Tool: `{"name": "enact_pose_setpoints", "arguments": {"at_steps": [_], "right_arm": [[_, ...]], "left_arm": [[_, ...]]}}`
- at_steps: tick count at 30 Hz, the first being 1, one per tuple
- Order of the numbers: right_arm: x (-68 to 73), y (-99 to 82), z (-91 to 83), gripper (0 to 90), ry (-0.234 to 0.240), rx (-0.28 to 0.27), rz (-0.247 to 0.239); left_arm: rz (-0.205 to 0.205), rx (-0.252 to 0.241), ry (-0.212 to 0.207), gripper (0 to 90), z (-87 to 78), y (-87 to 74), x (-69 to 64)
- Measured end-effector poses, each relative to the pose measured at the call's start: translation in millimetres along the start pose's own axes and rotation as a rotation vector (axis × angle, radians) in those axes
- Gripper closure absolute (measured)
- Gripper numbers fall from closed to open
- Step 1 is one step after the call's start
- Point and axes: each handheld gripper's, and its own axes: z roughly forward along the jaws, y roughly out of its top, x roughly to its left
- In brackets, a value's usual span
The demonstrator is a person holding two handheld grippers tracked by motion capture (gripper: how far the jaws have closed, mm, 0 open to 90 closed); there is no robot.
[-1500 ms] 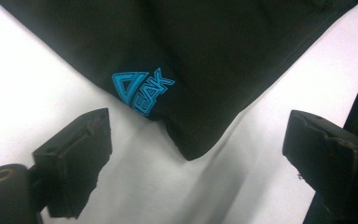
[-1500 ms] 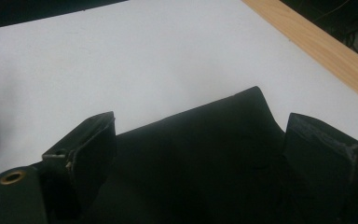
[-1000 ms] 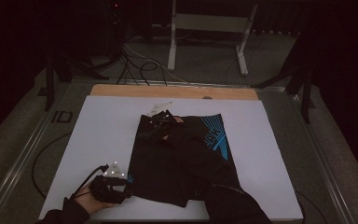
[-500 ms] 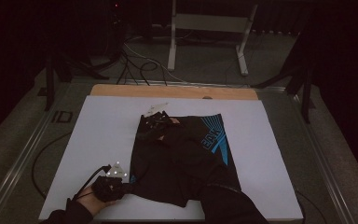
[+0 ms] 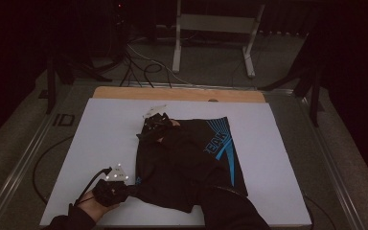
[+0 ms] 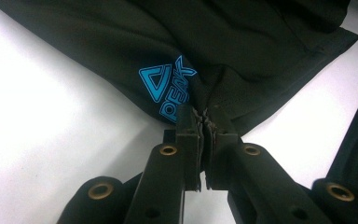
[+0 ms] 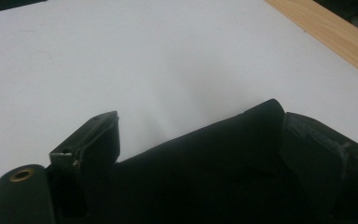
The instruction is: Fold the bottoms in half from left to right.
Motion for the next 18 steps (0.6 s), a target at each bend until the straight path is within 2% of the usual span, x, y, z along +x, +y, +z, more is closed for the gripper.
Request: {"name": "enact_pose_setpoints", "arguments": {"at_steps": [1, 3, 5, 7, 9, 10, 11, 12, 16, 18], "right_arm": [[0.4, 0.3, 1.9, 13.8, -0.001, -0.005, 0.009], [1.4, 1.4, 6.7, 15.5, -0.039, 0.014, 0.019], [1.1, 2.0, 10.7, 16.9, -0.046, 0.021, 0.023], [0.9, 3.4, 14.5, 22.7, -0.089, 0.024, 0.036], [0.5, 4.3, 16.5, 24.4, -0.093, 0.022, 0.053], [0.4, 6.3, 21.5, 32.4, -0.148, 0.031, 0.057], [1.5, 7.1, 23.7, 33.6, -0.148, 0.033, 0.069], [2.5, 7.8, 25.9, 35.9, -0.17, 0.044, 0.067], [3.6, 9.2, 31.8, 41.1, -0.204, 0.068, 0.066], [3.5, 9.0, 35.0, 42.8, -0.208, 0.073, 0.07]], "left_arm": [[0.0, 0.001, 0.001, 86.1, 0.0, -0.2, 0.0], [-0.001, -0.002, 0.0, 86.1, -0.3, -0.4, 0.3], [-0.001, -0.001, -0.001, 86.1, -0.7, -0.3, 0.5], [0.0, -0.003, -0.001, 86.0, -0.8, -0.2, 0.4], [0.0, -0.003, -0.001, 86.1, -0.9, -0.4, 0.5], [0.0, -0.002, -0.002, 86.0, -0.7, -0.6, 0.8], [0.0, -0.003, -0.002, 86.0, -0.8, -0.8, 1.1], [-0.001, -0.004, -0.003, 86.0, -0.7, -0.9, 1.3], [0.0, -0.006, -0.002, 86.1, -1.1, -1.0, 1.2], [0.0, -0.007, -0.001, 86.0, -1.0, -1.1, 1.2]]}}
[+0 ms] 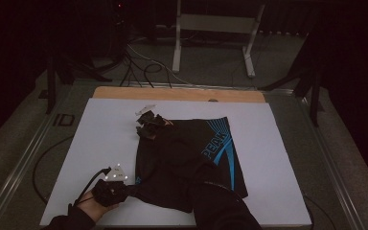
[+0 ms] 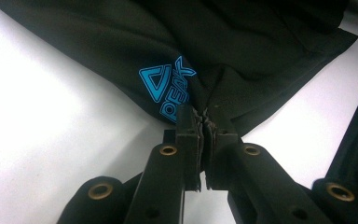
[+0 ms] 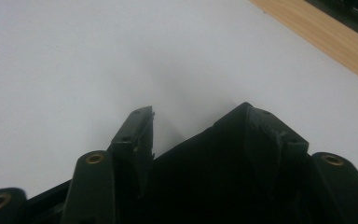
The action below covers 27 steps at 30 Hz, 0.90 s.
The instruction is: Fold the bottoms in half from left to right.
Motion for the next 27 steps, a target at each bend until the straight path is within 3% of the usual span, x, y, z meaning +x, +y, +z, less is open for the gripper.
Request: {"name": "enact_pose_setpoints", "arguments": {"at_steps": [12, 18, 21, 27], "right_arm": [[5.9, -4.3, 15.1, 49.1, -0.079, 0.058, 0.008], [5.7, -5.4, 13.1, 57.3, -0.091, 0.082, -0.002], [5.2, -6.0, 11.8, 63.3, -0.073, 0.087, 0.025], [5.9, -6.2, 11.1, 73.0, -0.068, 0.092, 0.021]], "left_arm": [[0.003, 0.005, 0.003, 86.0, 1.0, 0.0, 0.1], [0.003, 0.003, 0.005, 86.0, 0.7, -0.1, -0.3], [0.004, 0.005, 0.004, 86.0, 1.0, 0.0, -0.6], [0.006, 0.005, 0.002, 86.0, 0.9, 0.4, -1.4]]}}
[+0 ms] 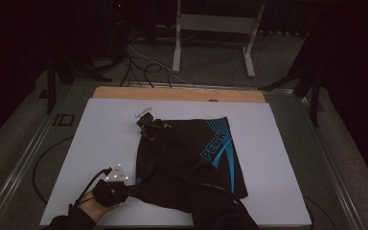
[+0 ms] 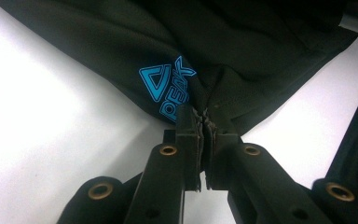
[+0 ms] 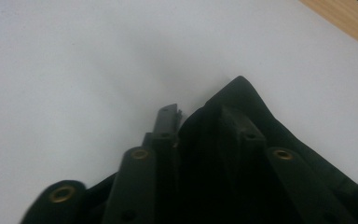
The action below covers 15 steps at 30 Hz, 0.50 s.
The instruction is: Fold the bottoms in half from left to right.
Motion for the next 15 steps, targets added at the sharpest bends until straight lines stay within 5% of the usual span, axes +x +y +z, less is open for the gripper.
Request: {"name": "enact_pose_setpoints", "arguments": {"at_steps": [7, 15], "right_arm": [[-3.0, -0.2, -1.3, 82.5, 0.025, 0.006, 0.038], [-6.8, 0.5, -4.4, 87.9, 0.048, 0.014, -0.002]], "left_arm": [[-0.001, 0.0, 0.0, 86.1, -0.3, 0.6, -0.6], [-0.002, -0.008, 0.001, 86.1, -0.8, 1.3, -1.5]]}}
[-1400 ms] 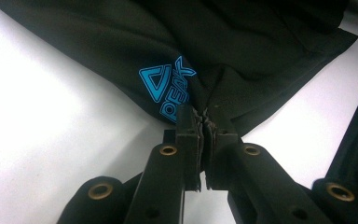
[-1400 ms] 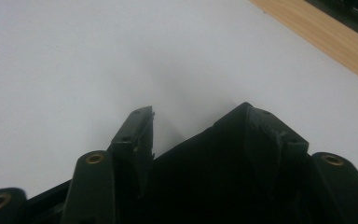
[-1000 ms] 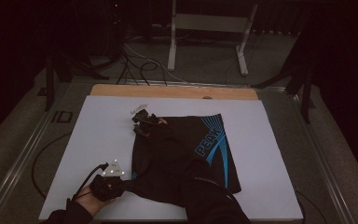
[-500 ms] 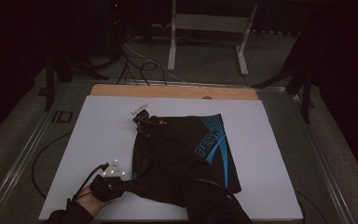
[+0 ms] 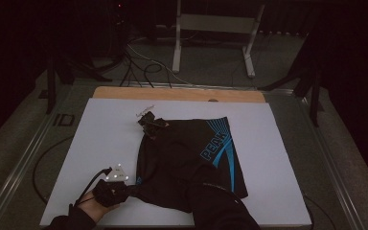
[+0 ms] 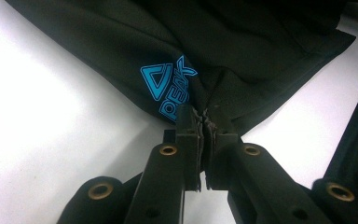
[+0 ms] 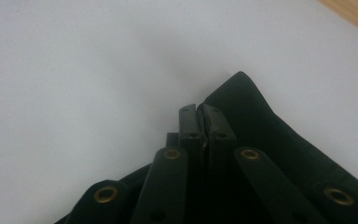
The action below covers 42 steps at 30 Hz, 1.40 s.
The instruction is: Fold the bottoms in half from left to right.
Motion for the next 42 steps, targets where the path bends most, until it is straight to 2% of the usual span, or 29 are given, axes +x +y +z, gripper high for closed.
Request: {"name": "enact_pose_setpoints", "arguments": {"at_steps": [3, 7, 8, 12, 13, 14, 20, 21, 25, 32, 35, 42], "right_arm": [[-0.2, 0.6, -3.0, 88.2, 0.008, -0.008, 0.0], [-3.3, 2.4, -8.4, 88.4, 0.003, -0.02, -0.031], [-3.2, 3.4, -10.7, 88.4, 0.006, -0.024, -0.019], [-6.0, 5.6, -17.5, 88.5, 0.004, -0.036, -0.027], [-7.2, 5.8, -18.7, 88.5, 0.002, -0.041, -0.04], [-6.9, 6.3, -20.4, 88.5, 0.005, -0.044, -0.027], [-12.1, 7.4, -29.8, 88.6, -0.002, -0.055, -0.043], [-12.2, 7.5, -30.9, 88.6, -0.007, -0.057, -0.03], [-16.0, 7.0, -35.9, 88.6, -0.005, -0.058, -0.044], [-20.3, 6.4, -44.6, 88.7, -0.012, -0.071, -0.042], [-23.8, 5.8, -50.8, 88.7, -0.018, -0.078, -0.052], [-29.1, 3.4, -59.3, 88.7, -0.023, -0.09, -0.036]], "left_arm": [[0.002, 0.0, 0.001, 86.1, -0.5, 0.9, -1.1], [0.004, -0.005, -0.001, 86.1, -1.0, 2.6, -2.8], [0.007, -0.003, -0.003, 86.1, -1.6, 3.2, -3.2], [0.01, -0.014, -0.004, 86.1, -2.8, 6.0, -5.4], [0.01, -0.014, -0.003, 86.1, -3.3, 7.0, -5.9], [0.009, -0.018, -0.004, 86.1, -3.3, 8.1, -6.6], [0.015, -0.021, -0.007, 86.1, -3.8, 12.2, -8.7], [0.014, -0.022, -0.008, 86.1, -4.0, 12.8, -9.2], [0.018, -0.023, -0.009, 86.1, -4.4, 14.9, -10.3], [0.023, -0.015, -0.016, 86.1, -3.5, 19.6, -13.1], [0.033, -0.015, -0.02, 86.1, -3.4, 23.3, -15.1], [0.052, -0.021, -0.029, 86.1, -2.6, 31.5, -20.4]]}}
